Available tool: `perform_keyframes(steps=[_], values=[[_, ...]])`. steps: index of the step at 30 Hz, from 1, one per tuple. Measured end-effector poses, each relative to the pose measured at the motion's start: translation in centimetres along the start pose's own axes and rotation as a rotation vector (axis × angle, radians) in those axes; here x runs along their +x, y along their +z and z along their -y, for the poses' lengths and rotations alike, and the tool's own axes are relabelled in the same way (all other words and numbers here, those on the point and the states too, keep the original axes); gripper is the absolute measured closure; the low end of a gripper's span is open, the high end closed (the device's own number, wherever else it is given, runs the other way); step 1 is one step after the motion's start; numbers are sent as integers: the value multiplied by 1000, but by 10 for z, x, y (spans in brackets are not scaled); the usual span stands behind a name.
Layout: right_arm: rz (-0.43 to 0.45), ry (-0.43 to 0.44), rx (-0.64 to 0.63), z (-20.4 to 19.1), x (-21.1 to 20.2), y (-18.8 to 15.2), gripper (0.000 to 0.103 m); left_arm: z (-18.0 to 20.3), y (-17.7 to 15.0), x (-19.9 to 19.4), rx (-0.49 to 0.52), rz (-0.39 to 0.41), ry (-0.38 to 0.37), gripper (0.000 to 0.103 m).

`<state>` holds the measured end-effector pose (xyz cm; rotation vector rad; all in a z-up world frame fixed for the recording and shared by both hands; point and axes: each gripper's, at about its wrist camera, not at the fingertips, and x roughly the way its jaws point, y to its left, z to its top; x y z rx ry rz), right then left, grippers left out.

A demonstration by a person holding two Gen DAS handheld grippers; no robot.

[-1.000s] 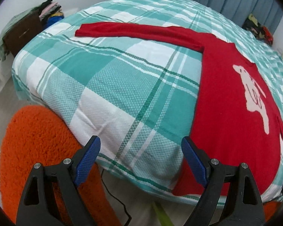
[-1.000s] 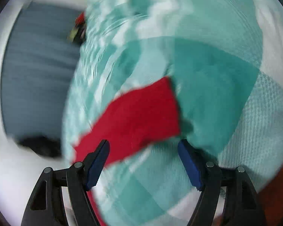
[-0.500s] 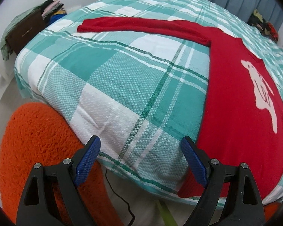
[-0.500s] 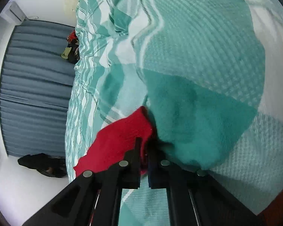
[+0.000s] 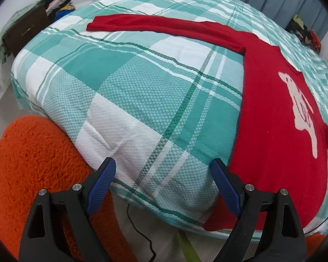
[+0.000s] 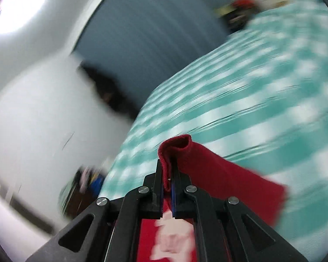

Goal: Fold small clothes
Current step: 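Grasp the sleeve cuff with the right gripper and lay it across the body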

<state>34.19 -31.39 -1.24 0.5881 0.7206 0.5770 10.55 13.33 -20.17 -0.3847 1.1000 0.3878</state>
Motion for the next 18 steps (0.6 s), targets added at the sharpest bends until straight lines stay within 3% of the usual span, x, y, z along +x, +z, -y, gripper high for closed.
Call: perform_keyframes(steps=[2, 3, 4, 8, 12, 15, 16, 17, 18], values=[[-129, 101, -16, -19, 42, -10, 76, -3, 0, 0, -9, -3, -6, 13], [-199, 140, -25, -27, 61, -17, 54, -4, 1, 0, -12, -5, -7, 13], [-249, 153, -45, -32, 77, -24, 42, -5, 1, 0, -14, -7, -8, 13], [-227, 116, -46, -14, 71, -30, 42, -6, 1, 1, -13, -4, -3, 11], [-190, -24, 92, 60, 45, -25, 42, -5, 3, 4, -9, -4, 10, 10], [-272, 57, 353, 128, 56, -58, 42, -2, 3, 6, -5, -3, 21, 9], [-300, 42, 406, 143, 61, -72, 42, -1, 3, 6, -3, -1, 26, 9], [-341, -41, 433, 161, 70, -91, 42, 0, 3, 6, 0, 0, 29, 9], [-378, -126, 421, 170, 74, -101, 51, 0, 3, 6, 1, 1, 30, 9]])
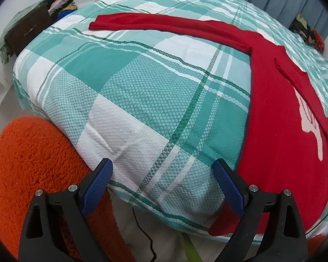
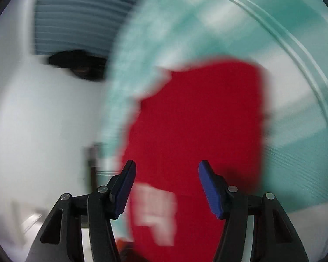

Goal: Fold small clothes
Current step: 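Open the right gripper to release the sleeve near the collar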

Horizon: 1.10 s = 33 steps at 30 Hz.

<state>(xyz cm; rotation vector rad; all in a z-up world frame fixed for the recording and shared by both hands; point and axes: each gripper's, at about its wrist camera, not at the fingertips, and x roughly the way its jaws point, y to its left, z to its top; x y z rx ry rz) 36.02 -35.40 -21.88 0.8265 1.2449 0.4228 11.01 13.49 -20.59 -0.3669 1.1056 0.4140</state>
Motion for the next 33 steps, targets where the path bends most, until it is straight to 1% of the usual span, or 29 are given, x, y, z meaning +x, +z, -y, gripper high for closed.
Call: perform_keyframes(steps=[1, 2, 3, 4, 5, 6, 7, 9, 10, 11, 12, 13, 14, 15, 16, 17, 18, 19, 20, 21, 22, 23, 24, 25, 26, 28, 29, 31, 33], values=[[-19, -140, -25, 14, 11, -5, 93, 0, 0, -1, 1, 2, -1, 9], [-2, -208, -51, 18, 13, -8, 103, 0, -1, -1, 2, 2, -2, 9], [42, -236, -71, 18, 7, -10, 102, -1, -2, -2, 3, 4, -3, 9], [83, -233, -86, 12, -2, -13, 97, -2, -2, -2, 5, 7, -2, 9], [122, -258, -125, 2, -11, -18, 92, -2, -2, -2, 8, 9, -3, 9], [153, -280, -187, -12, -21, -24, 78, -1, -2, -2, 12, 10, -5, 9], [167, -278, -271, -29, -28, -34, 69, 2, -2, -2, 24, 11, -18, 9], [147, -250, -378, -50, -32, -52, 68, 6, -2, -1, 48, 6, -53, 9], [112, -229, -418, -56, -29, -62, 68, 10, -2, -2, 60, 7, -61, 9], [75, -222, -442, -55, -22, -72, 68, 12, -3, -3, 72, 11, -61, 9], [51, -241, -451, -51, -15, -79, 68, 14, -4, -4, 85, 18, -56, 9], [19, -322, -456, -39, -1, -86, 71, 15, -5, -7, 97, 26, -52, 9], [-2, -377, -457, -26, 3, -96, 79, 15, -6, -8, 103, 30, -52, 9], [6, -374, -460, -11, 2, -103, 88, 13, -6, -9, 102, 29, -54, 9], [39, -364, -460, -6, -5, -107, 92, 11, -6, -9, 98, 25, -56, 9], [63, -385, -453, -5, -13, -111, 91, 7, -6, -9, 86, 17, -61, 9], [87, -456, -450, -6, -20, -115, 85, 5, -6, -7, 75, 7, -70, 9], [126, -500, -468, -13, -32, -122, 84, 3, -5, -5, 67, -3, -81, 9], [150, -490, -490, -22, -40, -129, 84, 3, -4, -2, 60, -15, -96, 9], [168, -463, -517, -33, -46, -138, 78, 3, -5, -2, 60, -19, -104, 9], [179, -431, -554, -46, -52, -150, 63, 6, -4, -1, 66, -21, -112, 9], [184, -412, -587, -55, -53, -162, 54, 9, -5, -2, 76, -20, -115, 9], [186, -399, -622, -64, -47, -172, 41, 14, -4, -3, 93, -15, -114, 9], [179, -394, -659, -67, -39, -185, 39, 17, -4, -5, 105, -10, -111, 9], [165, -405, -674, -60, -35, -196, 39, 19, -4, -7, 115, -8, -112, 9], [90, -474, -639, -38, -11, -209, 39, 16, 1, -12, 111, -16, -134, 9], [78, -491, -609, -29, -5, -213, 39, 9, 5, -17, 90, -17, -155, 9], [149, -474, -595, -25, -11, -223, 39, -8, 16, -26, 30, 1, -192, 9], [142, -483, -590, -26, -10, -226, 39, -34, 40, -31, -52, 30, -233, 9]])
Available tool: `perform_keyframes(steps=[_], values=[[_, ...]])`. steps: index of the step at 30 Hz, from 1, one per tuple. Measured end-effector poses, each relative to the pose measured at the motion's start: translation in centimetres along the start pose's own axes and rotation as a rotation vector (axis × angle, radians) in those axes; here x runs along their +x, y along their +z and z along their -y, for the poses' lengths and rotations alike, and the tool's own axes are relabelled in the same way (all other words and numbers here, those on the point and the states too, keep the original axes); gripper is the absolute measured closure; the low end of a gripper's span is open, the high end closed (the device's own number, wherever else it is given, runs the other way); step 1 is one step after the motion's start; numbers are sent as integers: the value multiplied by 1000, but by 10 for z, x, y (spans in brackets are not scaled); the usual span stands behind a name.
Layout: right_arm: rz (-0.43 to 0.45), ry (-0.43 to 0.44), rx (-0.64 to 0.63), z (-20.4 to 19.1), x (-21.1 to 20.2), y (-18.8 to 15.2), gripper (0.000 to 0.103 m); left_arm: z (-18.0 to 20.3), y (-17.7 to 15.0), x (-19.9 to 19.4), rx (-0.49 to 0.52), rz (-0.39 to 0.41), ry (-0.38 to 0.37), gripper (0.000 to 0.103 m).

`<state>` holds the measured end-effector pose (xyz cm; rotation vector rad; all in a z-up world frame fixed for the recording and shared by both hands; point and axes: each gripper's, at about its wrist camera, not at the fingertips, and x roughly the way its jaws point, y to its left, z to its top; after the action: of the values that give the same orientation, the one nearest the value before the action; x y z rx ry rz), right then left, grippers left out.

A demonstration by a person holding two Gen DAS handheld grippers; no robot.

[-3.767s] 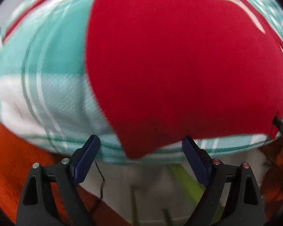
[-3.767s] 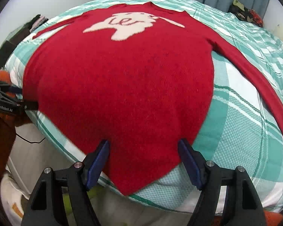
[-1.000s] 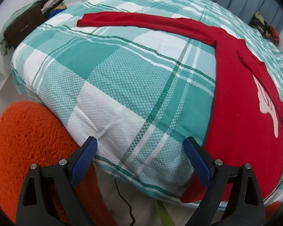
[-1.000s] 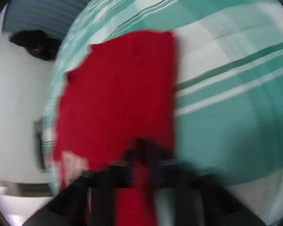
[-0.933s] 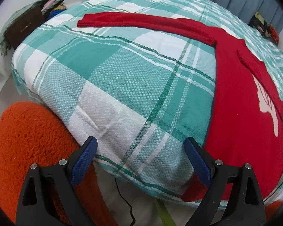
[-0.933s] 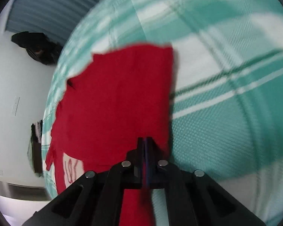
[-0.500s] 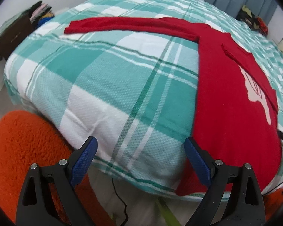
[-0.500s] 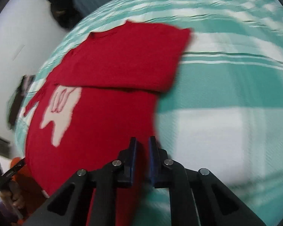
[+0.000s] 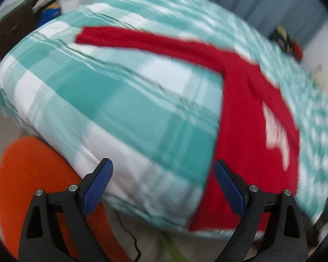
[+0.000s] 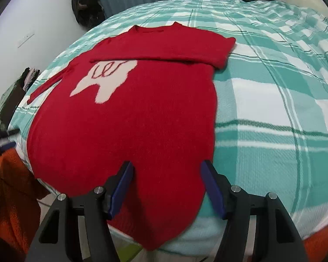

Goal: Fold small clothes
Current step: 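Grasp the other sleeve cuff with the left gripper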

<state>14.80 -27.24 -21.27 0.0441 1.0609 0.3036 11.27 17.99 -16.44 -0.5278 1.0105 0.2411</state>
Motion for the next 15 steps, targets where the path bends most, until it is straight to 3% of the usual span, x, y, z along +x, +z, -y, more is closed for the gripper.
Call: perform_keyframes(steps=[3, 6, 8, 9, 10, 12, 15], values=[[3, 5, 10, 0, 1, 2, 38, -38, 53, -1, -116, 29, -33, 8], [4, 0, 7, -3, 0, 1, 36, -98, 115, 24, -345, 4, -201, 8], [11, -2, 12, -8, -6, -2, 33, -130, 134, 45, -445, 6, -188, 11], [13, -4, 11, -8, -7, -4, 32, -146, 143, 61, -491, -2, -173, 18], [14, -10, 6, -9, -12, -8, 32, -154, 148, 72, -515, -17, -175, 25], [14, -18, -4, -11, -11, -9, 31, -165, 156, 89, -543, -32, -182, 26], [14, -17, -7, -11, -6, -7, 30, -157, 171, 100, -503, -14, -162, 26]])
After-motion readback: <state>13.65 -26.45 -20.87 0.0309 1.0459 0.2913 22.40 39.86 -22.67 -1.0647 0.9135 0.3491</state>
